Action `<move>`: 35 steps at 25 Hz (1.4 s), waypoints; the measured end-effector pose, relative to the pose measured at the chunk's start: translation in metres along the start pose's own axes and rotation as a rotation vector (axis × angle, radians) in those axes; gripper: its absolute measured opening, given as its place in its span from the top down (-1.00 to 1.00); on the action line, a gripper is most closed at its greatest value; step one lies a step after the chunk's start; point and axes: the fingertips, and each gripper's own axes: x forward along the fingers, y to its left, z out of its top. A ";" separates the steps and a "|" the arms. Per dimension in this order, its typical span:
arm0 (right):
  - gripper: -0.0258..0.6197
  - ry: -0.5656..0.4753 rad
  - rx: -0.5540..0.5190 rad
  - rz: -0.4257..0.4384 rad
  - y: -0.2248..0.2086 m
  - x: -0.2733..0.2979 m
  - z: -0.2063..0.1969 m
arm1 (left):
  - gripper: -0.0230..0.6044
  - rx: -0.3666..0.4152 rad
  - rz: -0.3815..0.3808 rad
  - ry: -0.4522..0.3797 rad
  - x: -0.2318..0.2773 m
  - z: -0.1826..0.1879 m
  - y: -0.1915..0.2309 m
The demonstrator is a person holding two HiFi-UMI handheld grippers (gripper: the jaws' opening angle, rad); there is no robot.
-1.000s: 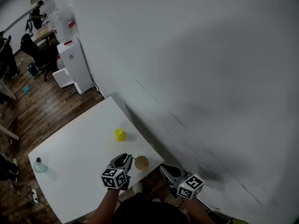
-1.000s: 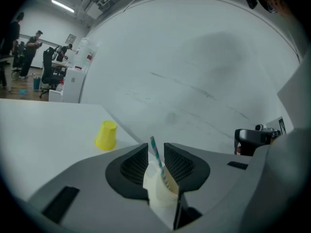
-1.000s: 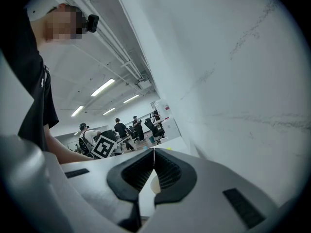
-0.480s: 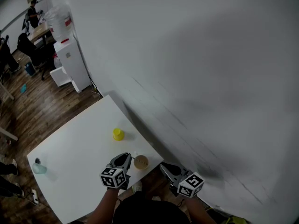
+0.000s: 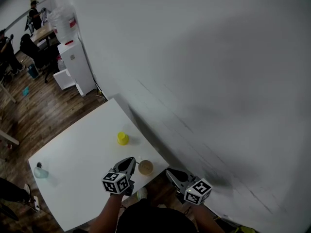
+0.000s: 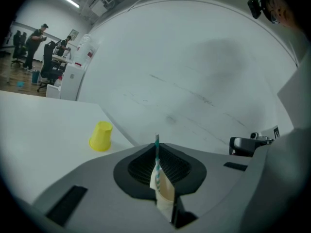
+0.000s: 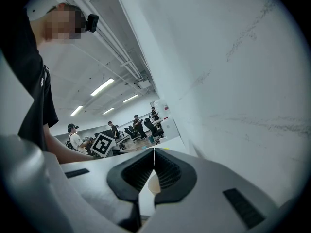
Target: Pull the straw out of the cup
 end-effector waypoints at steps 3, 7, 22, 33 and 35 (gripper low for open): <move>0.85 -0.010 -0.009 0.009 0.002 -0.005 0.002 | 0.81 0.006 -0.001 -0.015 -0.004 0.003 -0.005; 0.85 -0.013 -0.013 0.015 0.004 -0.012 0.002 | 0.81 0.009 0.002 -0.034 -0.009 0.006 -0.012; 0.85 -0.062 -0.036 0.066 0.026 -0.059 0.005 | 0.81 0.071 0.074 -0.203 -0.057 0.039 -0.047; 0.85 -0.107 -0.041 0.108 0.048 -0.118 -0.004 | 0.81 0.118 0.119 -0.346 -0.108 0.046 -0.104; 0.85 -0.107 -0.042 0.121 0.054 -0.128 -0.007 | 0.81 0.121 0.125 -0.364 -0.118 0.043 -0.116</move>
